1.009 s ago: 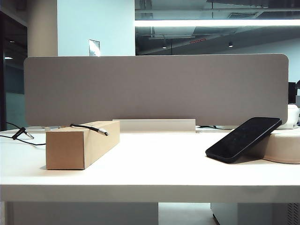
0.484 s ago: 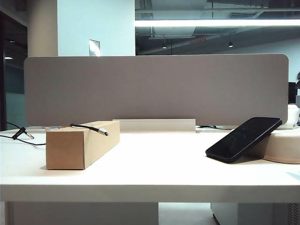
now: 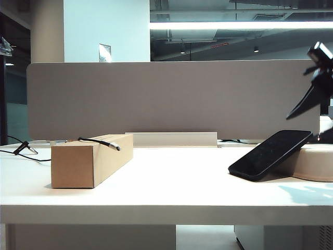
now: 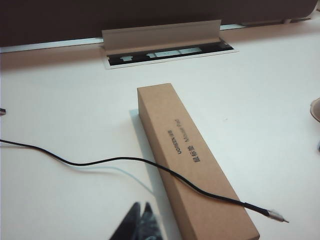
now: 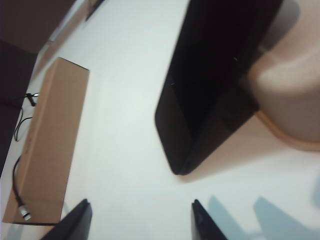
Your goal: Pick up the charging cable and the phone, plug the charging cable into the charging port on the phone, and finally place them back on the table.
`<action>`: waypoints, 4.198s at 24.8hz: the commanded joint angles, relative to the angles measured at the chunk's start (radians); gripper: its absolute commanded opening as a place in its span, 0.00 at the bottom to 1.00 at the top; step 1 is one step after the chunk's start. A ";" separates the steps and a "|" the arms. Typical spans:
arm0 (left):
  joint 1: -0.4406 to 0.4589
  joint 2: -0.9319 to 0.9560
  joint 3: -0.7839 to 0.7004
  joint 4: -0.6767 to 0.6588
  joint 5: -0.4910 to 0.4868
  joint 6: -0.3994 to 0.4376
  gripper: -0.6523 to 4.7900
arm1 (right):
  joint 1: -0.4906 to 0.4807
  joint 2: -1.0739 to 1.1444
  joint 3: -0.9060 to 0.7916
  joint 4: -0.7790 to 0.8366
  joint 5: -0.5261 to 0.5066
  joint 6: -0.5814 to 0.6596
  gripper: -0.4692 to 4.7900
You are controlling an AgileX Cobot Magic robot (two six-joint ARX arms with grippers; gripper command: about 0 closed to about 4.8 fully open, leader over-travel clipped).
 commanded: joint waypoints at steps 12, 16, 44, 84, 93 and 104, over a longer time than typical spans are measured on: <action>0.002 -0.001 0.007 -0.009 0.005 0.002 0.11 | 0.014 0.364 0.169 0.147 -0.047 0.057 0.81; 0.002 -0.002 0.007 -0.009 0.005 0.001 0.11 | 0.027 0.436 0.214 0.148 -0.046 0.056 0.81; -0.254 0.357 0.214 -0.219 0.001 0.241 0.18 | 0.033 0.652 0.230 0.335 0.063 0.005 0.79; -0.488 0.467 0.223 -0.182 -0.158 0.589 0.37 | 0.035 0.031 0.230 0.117 -0.140 -0.208 0.08; -0.566 0.635 0.399 -0.325 -0.343 0.858 0.47 | 0.035 -0.141 0.230 -0.059 -0.139 -0.279 0.08; -0.571 0.682 0.407 -0.348 -0.423 1.200 0.47 | 0.035 -0.145 0.230 -0.090 -0.140 -0.285 0.08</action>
